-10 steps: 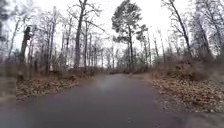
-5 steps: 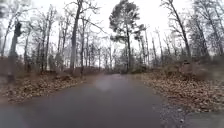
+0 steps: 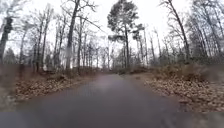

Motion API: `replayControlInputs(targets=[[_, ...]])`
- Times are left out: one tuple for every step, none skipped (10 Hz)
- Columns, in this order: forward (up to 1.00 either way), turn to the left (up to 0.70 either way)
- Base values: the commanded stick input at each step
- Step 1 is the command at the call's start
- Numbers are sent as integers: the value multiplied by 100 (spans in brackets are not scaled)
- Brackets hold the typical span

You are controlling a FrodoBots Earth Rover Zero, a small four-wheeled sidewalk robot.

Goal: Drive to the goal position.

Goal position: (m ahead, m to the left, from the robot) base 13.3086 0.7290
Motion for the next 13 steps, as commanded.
replayControlInputs(targets=[[100,0],[100,0],[100,0],[100,0],[100,0],[100,0],[100,0],[100,0],[100,0],[100,0],[100,0],[100,0],[100,0]])
